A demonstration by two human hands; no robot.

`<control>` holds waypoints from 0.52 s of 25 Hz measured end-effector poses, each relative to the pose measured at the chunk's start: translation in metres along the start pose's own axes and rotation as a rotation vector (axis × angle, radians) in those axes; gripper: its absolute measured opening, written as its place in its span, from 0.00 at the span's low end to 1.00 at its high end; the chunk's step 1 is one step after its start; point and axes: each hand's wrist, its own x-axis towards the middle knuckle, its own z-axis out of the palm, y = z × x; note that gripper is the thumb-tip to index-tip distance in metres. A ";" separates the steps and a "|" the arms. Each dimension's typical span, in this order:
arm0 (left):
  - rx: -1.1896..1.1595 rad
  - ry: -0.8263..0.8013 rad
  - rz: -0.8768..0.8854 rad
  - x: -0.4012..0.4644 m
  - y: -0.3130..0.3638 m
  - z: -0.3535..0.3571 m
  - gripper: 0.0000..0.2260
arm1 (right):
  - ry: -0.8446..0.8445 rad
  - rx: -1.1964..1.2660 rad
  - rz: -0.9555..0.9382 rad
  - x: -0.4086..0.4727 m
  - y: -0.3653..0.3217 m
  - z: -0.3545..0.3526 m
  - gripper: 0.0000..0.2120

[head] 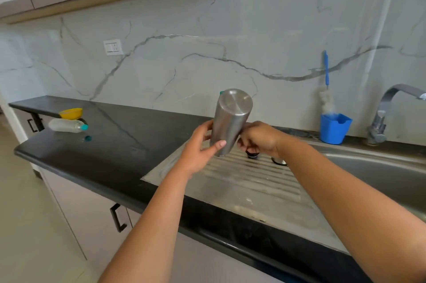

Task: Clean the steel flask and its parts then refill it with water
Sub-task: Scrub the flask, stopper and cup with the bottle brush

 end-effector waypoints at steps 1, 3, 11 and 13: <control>0.000 -0.006 -0.015 0.008 -0.004 -0.004 0.28 | 0.017 -0.153 -0.065 0.009 0.003 0.001 0.13; -0.046 -0.035 -0.051 0.024 -0.010 -0.008 0.29 | 0.027 -0.341 -0.193 0.026 0.010 0.004 0.20; -0.178 0.010 -0.178 0.087 -0.051 0.027 0.23 | 0.211 -0.319 -0.234 0.088 0.033 -0.002 0.30; -0.158 0.007 -0.198 0.096 -0.062 0.038 0.22 | 0.225 -0.365 -0.199 0.102 0.043 -0.006 0.30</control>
